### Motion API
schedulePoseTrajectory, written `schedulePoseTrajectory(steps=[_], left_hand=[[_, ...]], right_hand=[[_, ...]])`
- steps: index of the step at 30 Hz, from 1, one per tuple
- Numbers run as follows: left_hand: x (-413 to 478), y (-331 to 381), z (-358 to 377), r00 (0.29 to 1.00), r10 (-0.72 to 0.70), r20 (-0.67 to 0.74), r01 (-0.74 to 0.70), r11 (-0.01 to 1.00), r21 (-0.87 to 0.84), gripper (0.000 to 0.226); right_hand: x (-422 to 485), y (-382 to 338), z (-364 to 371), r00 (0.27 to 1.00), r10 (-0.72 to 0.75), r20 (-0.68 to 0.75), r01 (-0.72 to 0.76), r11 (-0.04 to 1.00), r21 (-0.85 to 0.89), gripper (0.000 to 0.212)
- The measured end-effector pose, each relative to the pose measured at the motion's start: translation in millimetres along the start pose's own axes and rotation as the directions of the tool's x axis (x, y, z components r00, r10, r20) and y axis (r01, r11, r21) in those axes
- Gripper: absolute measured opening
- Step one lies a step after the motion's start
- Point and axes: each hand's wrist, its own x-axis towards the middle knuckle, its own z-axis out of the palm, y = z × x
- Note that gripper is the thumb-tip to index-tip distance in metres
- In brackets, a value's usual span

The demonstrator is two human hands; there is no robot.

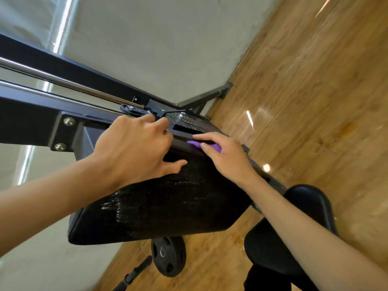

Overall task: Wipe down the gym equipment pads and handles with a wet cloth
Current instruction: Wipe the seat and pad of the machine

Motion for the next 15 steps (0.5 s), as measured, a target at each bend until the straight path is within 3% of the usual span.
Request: schedulePoseTrajectory(steps=[3,7,9,12,15], left_hand=[[-1.8,-4.4,2.8,0.997,-0.058,-0.059,0.05,0.99,-0.133,0.075],[-12.2,-11.2,3.9,0.982,-0.12,-0.148,0.073,0.955,-0.286,0.064],[-20.0,-18.3,5.5,0.958,-0.191,-0.213,0.111,0.935,-0.336,0.058],[-33.9,-26.4,13.7,0.927,-0.316,-0.202,0.211,0.885,-0.416,0.066],[-49.3,-25.0,24.4,0.913,-0.386,-0.135,0.266,0.811,-0.521,0.081]], right_hand=[[-5.2,2.9,-3.1,1.0,-0.011,0.01,0.012,0.999,-0.032,0.026],[-28.6,61.5,-28.4,0.963,0.27,-0.023,-0.27,0.95,-0.159,0.025],[-28.4,65.4,-31.0,0.941,0.339,-0.021,-0.338,0.929,-0.152,0.023],[-15.2,42.6,-16.7,0.946,0.322,-0.037,-0.324,0.938,-0.121,0.028],[1.6,-12.8,1.1,0.987,0.16,-0.029,-0.161,0.984,-0.072,0.028]])
